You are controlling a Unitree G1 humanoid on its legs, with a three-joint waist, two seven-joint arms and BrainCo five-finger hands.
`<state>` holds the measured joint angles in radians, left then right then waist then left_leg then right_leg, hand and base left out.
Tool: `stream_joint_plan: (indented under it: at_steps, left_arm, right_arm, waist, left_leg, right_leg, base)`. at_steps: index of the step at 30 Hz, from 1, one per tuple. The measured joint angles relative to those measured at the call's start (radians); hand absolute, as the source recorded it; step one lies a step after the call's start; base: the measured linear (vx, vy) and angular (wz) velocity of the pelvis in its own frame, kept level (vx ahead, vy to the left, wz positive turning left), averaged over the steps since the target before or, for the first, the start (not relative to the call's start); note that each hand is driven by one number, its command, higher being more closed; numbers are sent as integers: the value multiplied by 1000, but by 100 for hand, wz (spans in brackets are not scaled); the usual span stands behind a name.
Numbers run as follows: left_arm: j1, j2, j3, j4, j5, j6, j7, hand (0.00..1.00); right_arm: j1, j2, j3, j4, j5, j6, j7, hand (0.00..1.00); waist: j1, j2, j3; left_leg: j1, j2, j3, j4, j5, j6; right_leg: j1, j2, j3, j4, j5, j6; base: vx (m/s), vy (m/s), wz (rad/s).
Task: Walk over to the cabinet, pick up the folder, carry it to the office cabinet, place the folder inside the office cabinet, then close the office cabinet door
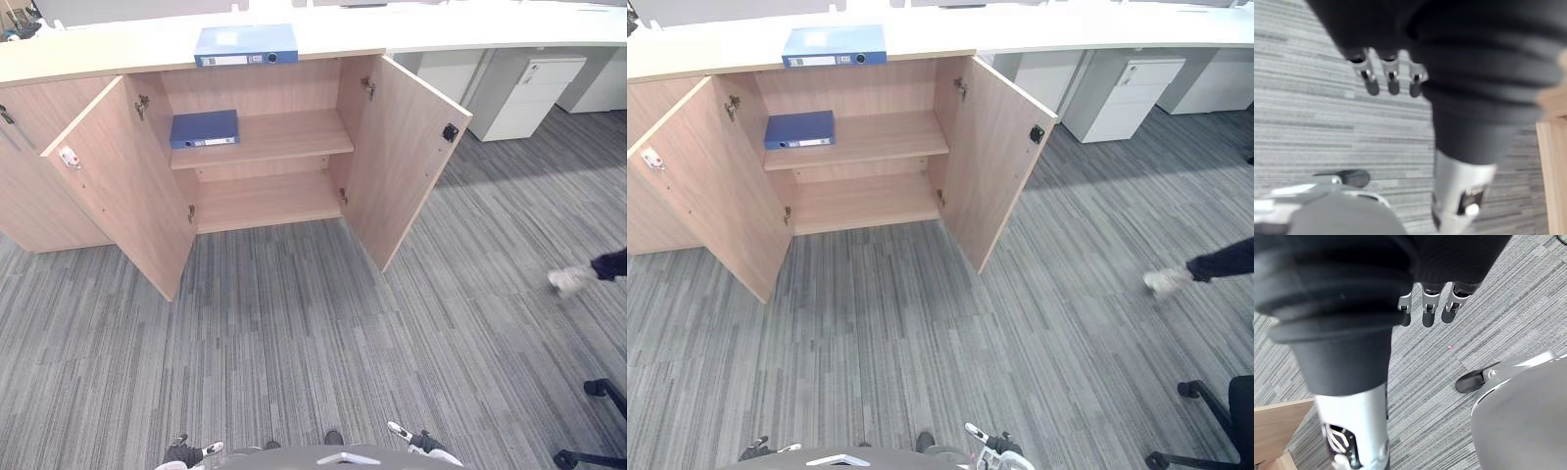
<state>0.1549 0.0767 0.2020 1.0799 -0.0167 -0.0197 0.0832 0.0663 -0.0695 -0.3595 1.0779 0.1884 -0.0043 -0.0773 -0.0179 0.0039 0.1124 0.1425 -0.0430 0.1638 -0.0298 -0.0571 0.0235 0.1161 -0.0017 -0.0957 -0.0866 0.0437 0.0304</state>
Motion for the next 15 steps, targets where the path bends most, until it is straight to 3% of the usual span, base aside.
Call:
stream_joint_plan:
  at_steps: [13, 15]
  left_arm:
    - [-8, 21, -10, 0, 0, -1, 1, 0]
    - [-22, 27, -10, -1, 0, -1, 2, 0]
  right_arm:
    - [-9, 2, 25, -1, -24, 1, 0, 0]
    - [-20, 4, 25, -1, -29, 2, -1, 0]
  waist:
    - [9, -23, 5]
    - [17, -29, 10]
  left_leg:
    - [-22, 0, 24, -41, 15, -3]
    - [-56, 0, 36, -9, -7, 3]
  right_leg:
    - [-48, 4, 16, 0, 0, -1]
    - [-71, 3, 33, 6, 0, 0]
  base:
    - [-23, -9, -5]
    - [29, 4, -19]
